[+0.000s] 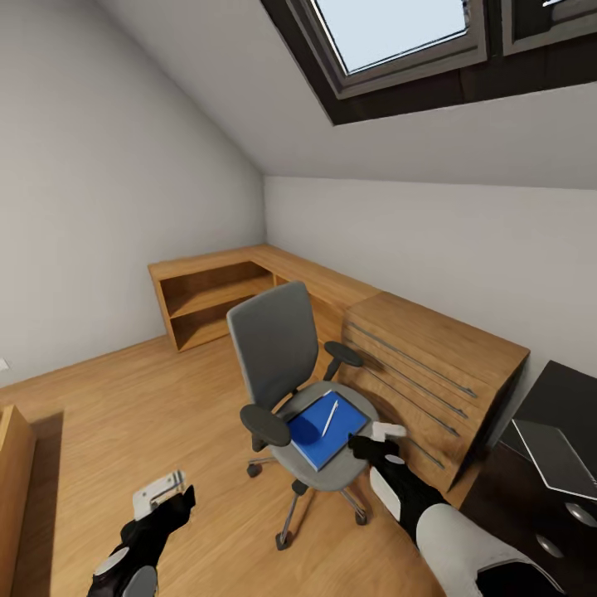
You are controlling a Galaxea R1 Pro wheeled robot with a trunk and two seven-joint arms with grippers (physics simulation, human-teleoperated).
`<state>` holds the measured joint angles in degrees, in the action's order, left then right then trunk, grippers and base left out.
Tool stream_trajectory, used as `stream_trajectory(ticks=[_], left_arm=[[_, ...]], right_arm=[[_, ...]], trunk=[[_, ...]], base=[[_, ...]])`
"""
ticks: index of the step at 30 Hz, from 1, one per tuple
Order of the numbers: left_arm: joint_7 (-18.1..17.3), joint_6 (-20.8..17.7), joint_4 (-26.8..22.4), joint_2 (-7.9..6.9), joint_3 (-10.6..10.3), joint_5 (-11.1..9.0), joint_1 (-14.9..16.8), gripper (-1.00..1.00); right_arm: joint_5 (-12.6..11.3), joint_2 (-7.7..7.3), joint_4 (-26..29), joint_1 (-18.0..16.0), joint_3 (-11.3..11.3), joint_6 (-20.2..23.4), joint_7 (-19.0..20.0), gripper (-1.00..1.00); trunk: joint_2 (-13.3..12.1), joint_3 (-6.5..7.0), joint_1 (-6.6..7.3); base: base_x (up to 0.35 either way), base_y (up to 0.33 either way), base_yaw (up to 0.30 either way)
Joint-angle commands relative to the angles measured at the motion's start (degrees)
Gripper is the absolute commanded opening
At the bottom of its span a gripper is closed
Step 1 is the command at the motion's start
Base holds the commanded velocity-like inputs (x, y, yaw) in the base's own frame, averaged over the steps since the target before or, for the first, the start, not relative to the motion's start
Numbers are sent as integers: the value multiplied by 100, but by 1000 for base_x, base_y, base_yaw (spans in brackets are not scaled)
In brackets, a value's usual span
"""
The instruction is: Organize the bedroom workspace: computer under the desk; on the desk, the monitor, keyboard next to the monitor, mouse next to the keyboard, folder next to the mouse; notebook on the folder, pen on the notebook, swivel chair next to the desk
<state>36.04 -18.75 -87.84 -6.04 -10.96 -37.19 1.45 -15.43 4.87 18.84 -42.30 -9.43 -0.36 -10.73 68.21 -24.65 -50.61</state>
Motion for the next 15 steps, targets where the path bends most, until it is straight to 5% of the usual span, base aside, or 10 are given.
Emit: stream_trajectory(ticks=[1, 6, 15], left_arm=[[44, -53, -51, -1, 126, -52, 86, 100], [19, -85, -81, 8, 510, -62, 201, 100], [3, -83, 76, -1, 596, -23, 224, 100]], right_arm=[[-228, 7, 1, -67, -47, 113, -26, 100], [-519, 187, -55, -155, -75, 258, 2, 100], [-588, 236, -482, -173, -58, 311, 6, 100]], trunk=[[4, -7, 0], [4, -7, 0], [4, -7, 0]], base=[[0, 0, 0], [0, 0, 0], [171, 0, 0]])
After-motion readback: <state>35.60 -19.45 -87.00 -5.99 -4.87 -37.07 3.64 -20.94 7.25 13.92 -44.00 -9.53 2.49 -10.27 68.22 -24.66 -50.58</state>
